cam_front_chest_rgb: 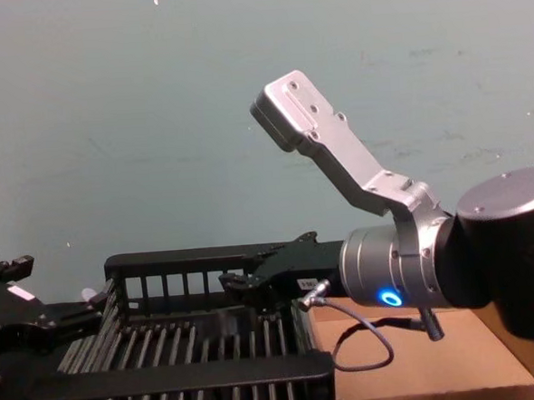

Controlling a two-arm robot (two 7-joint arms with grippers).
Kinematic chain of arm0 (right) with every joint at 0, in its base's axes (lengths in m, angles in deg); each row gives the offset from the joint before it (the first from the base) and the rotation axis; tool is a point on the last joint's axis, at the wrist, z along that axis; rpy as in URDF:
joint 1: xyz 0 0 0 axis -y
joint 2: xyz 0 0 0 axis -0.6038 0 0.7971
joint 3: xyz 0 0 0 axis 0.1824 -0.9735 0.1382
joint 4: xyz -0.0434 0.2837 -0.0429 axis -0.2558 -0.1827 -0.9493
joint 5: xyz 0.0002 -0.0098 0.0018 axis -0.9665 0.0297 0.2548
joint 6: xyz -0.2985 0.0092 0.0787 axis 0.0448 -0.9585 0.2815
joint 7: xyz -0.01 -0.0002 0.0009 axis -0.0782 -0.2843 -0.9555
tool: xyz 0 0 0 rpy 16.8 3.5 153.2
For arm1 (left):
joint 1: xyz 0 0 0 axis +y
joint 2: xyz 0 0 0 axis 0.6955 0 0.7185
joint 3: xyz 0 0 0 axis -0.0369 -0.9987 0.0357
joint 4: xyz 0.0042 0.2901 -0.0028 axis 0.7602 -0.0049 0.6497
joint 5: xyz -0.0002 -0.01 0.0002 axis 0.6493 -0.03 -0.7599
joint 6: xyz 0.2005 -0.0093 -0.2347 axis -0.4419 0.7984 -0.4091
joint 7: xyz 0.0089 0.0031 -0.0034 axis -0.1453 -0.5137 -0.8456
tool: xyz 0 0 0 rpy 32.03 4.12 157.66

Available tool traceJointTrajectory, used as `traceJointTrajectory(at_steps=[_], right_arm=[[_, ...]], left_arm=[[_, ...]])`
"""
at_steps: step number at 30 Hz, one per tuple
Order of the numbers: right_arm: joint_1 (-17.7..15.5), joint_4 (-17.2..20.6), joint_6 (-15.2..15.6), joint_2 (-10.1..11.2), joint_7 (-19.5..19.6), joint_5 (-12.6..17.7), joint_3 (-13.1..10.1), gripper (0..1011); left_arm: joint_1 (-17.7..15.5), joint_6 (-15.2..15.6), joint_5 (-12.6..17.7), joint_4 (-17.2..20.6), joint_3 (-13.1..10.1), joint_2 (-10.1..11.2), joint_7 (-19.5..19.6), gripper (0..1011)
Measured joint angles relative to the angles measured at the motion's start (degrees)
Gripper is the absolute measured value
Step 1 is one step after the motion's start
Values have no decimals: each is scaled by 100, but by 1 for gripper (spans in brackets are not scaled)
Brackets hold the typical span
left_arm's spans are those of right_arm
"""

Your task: Pick up the white tape and place it into the black box , Pick up the silver tape and place it into the brown box.

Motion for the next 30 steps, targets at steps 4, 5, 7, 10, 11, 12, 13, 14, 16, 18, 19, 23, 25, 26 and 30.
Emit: traceJointTrajectory(at_steps=[4, 5, 7, 10, 11, 12, 13, 14, 16, 18, 19, 23, 25, 26, 30], right_arm=[[-1, 2, 2, 1, 2, 5, -2, 451], [-2, 3, 2, 2, 2, 6, -2, 490], [-2, 4, 3, 3, 2, 8, -2, 530], [-4, 6, 4, 4, 2, 10, -2, 630], [-4, 7, 5, 4, 2, 11, -2, 652], [-5, 8, 6, 4, 2, 12, -2, 663], [-5, 8, 7, 4, 2, 13, -2, 711], [-5, 9, 7, 4, 2, 13, -2, 729], [-5, 10, 8, 4, 2, 14, -2, 800], [-5, 11, 9, 4, 2, 15, -2, 876], [-5, 11, 9, 4, 2, 15, -2, 893], [-5, 11, 9, 4, 2, 16, -2, 985], [-12, 25, 10, 5, -7, 16, -13, 1003], [-21, 42, 10, 10, -14, 17, -26, 1003], [-82, 209, 42, 63, -81, 42, -117, 1003]], left_arm=[[0, 0, 0, 0, 0, 0, 0, 1001], [0, 0, 0, 0, 0, 0, 0, 1001], [0, 0, 0, 0, 0, 0, 0, 1001], [0, 0, 0, 0, 0, 0, 0, 1001], [0, 0, 0, 0, 0, 0, 0, 1001], [0, 0, 0, 0, 0, 0, 0, 1001], [0, 0, 0, 0, 0, 0, 0, 1001], [0, 0, 0, 0, 0, 0, 0, 1001], [0, 0, 0, 0, 0, 0, 0, 1001], [0, 0, 0, 0, 0, 0, 0, 1001], [0, 0, 0, 0, 0, 0, 0, 1001], [0, 0, 0, 0, 0, 0, 0, 1001], [0, 0, 0, 0, 0, 0, 0, 1001], [0, 0, 0, 0, 0, 0, 0, 1001], [0, 0, 0, 0, 0, 0, 0, 1001]])
